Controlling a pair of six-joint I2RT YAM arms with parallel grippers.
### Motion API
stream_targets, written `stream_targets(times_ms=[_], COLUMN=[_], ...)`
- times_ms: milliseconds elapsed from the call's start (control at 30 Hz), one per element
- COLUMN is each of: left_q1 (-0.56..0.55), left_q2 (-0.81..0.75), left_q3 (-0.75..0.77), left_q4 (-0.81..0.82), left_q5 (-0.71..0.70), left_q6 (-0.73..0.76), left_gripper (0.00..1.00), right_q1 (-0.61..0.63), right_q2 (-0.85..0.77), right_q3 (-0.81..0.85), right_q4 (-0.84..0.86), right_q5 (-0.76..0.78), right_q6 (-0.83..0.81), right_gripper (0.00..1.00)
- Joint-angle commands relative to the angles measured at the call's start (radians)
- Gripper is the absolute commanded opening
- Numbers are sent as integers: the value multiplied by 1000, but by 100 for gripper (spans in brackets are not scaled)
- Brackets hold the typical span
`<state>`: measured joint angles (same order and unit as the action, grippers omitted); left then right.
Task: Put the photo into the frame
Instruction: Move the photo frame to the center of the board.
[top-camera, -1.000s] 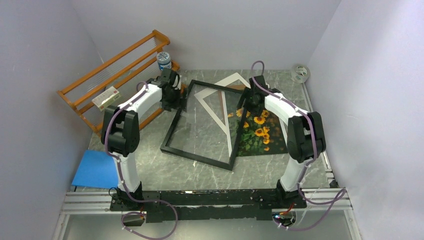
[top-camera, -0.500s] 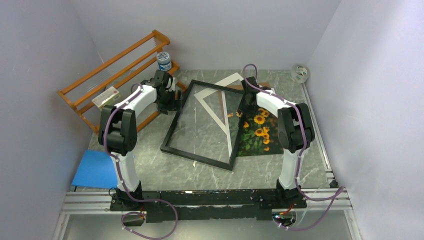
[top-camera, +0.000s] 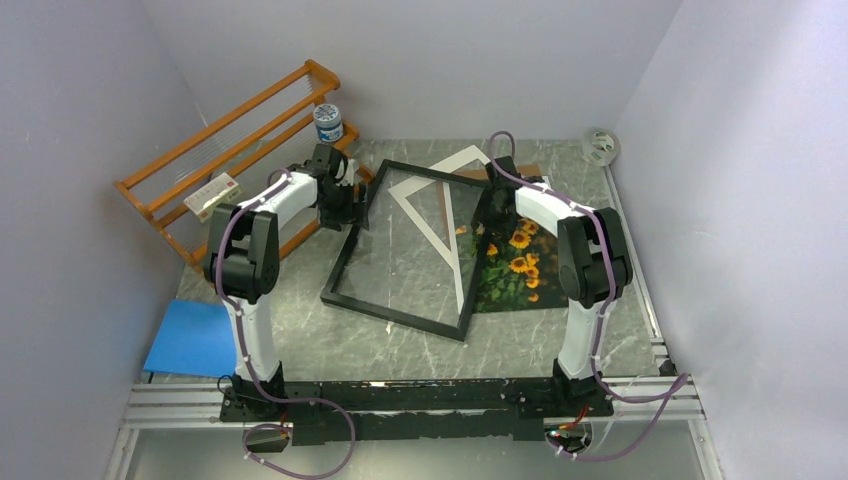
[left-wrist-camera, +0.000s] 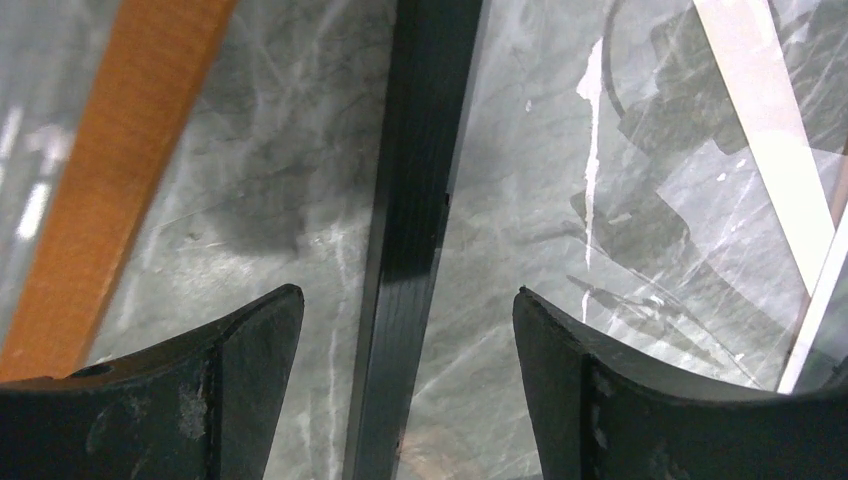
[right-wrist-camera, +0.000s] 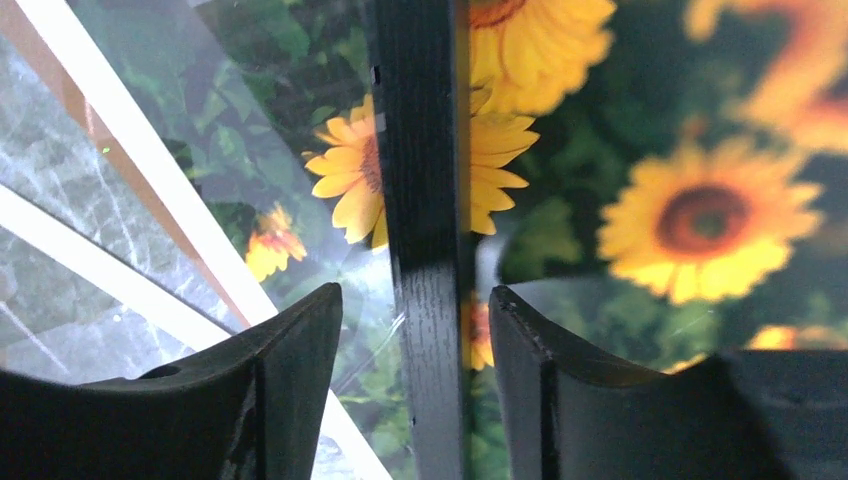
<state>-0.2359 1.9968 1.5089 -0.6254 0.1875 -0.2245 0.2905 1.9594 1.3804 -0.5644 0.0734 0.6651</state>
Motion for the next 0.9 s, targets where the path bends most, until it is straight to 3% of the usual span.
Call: stream_targets(times_ms=[0, 167, 367, 600, 867], left_q1=[3, 3, -24, -95, -199], left_q2=[28, 41, -58, -204, -348], left_q3=[-14, -27, -129, -311, -503], left_q4=[40, 19, 37, 69, 98], left_q5=[117, 226, 335, 355, 288], left_q6=[31, 14, -14, -65, -172], left_gripper=[82, 78, 69, 67, 66], right_q1=[-7, -13, -13, -13, -11], right_q2=[-64, -79, -156, -273, -402], right_q3=[-29, -71, -163, -280, -443], right_q4=[51, 118, 196, 224, 235], right_q5=[-115, -249, -334, -345, -318], right_q6=[5, 23, 59, 95, 137], right_gripper=[62, 65, 65, 65, 65])
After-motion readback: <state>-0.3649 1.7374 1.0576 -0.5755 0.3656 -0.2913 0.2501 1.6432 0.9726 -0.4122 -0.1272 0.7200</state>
